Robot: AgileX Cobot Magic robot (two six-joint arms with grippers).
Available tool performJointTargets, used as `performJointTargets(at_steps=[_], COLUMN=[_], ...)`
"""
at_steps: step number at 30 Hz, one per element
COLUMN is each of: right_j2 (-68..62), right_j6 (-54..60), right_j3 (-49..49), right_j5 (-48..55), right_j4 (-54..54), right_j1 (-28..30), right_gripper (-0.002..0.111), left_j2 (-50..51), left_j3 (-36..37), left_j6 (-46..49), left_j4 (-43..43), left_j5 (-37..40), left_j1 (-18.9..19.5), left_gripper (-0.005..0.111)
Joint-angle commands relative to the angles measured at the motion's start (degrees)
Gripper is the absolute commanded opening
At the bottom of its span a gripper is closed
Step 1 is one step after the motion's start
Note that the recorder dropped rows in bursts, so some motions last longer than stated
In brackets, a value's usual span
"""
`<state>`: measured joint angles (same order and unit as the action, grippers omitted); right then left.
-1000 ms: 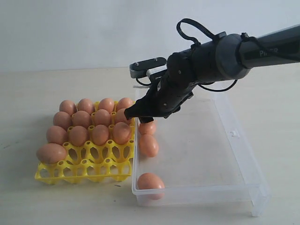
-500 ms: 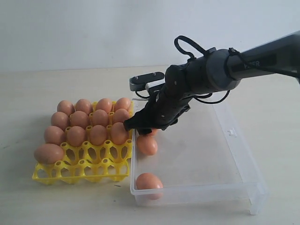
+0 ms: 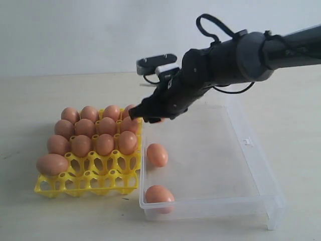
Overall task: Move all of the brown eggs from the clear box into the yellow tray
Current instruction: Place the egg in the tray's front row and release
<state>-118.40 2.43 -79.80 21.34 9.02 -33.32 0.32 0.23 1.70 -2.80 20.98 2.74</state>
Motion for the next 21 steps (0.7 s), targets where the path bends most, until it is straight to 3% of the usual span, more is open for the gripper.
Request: performJointTargets(at_steps=[1, 4, 7, 12, 21], right_j2=[7.62, 9.81, 7.90, 3.23, -3.07], right_j6=[0.73, -2.81, -17.95, -42.46, -44.17], right_j3=[4.68, 10.07, 12.85, 13.75, 13.65], right_j5=[-14.62, -27.22, -33.86, -48.50, -50.65], right_j4=[0.06, -3.96, -17.71, -40.25, -40.20], right_j1=[-2.02, -7.06, -12.81, -16.30, -16.18], right_gripper=[0.000, 0.000, 0.000, 0.000, 0.000], left_j2=[-0.32, -0.32, -0.32, -0.32, -0.32], left_j3=[-0.23, -0.23, -0.23, -0.23, -0.23], left_j6=[-0.11, -0.11, -0.11, -0.11, -0.11], left_j4=[-0.32, -0.32, -0.32, -0.32, -0.32], left_j5=[-0.71, -0.71, -0.71, -0.71, -0.71], left_j1=[-0.49, -0.49, -0.49, -0.49, -0.49], left_gripper=[0.000, 0.000, 0.000, 0.000, 0.000])
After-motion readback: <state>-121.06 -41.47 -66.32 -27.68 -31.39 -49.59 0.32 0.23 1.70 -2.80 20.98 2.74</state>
